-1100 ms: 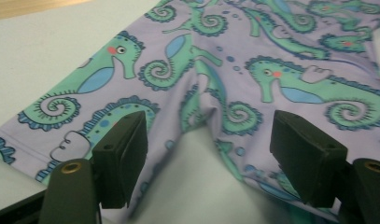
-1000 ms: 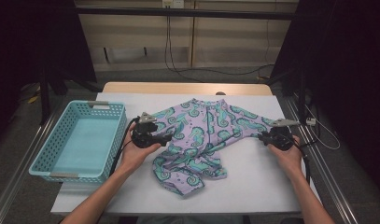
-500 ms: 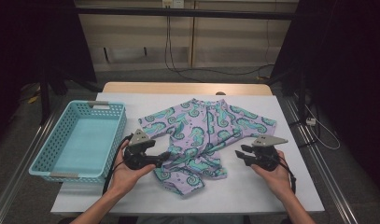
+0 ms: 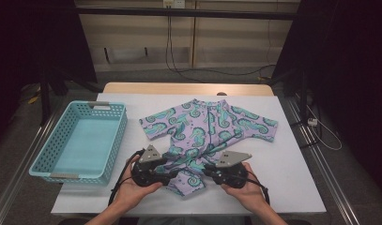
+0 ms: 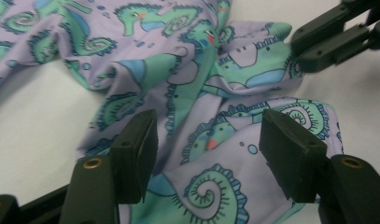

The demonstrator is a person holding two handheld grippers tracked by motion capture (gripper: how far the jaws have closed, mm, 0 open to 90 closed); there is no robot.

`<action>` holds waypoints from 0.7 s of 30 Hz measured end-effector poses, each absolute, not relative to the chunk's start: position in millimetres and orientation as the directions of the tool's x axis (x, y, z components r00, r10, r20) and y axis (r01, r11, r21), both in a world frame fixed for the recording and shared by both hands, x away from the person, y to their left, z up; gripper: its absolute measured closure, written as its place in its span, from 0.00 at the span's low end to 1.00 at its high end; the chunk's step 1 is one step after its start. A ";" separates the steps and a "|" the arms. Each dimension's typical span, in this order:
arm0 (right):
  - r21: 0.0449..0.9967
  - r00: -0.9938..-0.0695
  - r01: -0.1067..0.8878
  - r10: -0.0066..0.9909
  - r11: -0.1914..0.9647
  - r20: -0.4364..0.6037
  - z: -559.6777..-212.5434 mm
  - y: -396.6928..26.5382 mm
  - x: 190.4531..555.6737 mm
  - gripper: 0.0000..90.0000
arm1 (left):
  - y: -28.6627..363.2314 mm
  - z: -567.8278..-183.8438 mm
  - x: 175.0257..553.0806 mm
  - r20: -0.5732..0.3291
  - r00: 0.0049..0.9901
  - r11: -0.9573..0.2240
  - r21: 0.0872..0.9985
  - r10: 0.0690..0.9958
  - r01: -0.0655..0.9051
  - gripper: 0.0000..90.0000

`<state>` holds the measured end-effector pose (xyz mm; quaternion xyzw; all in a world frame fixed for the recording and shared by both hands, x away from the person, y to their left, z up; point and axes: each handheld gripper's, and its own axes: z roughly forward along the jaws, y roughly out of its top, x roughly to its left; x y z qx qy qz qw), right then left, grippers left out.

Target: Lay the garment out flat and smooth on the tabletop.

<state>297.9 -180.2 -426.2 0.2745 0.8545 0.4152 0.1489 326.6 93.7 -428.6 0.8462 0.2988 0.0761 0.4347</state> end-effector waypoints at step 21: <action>0.767 -0.809 0.366 0.588 0.527 -0.018 -437.9 -166.6 313.4 1.00 | 72.0 -453.4 330.5 -0.069 0.833 -0.566 0.702 0.549 0.432 0.31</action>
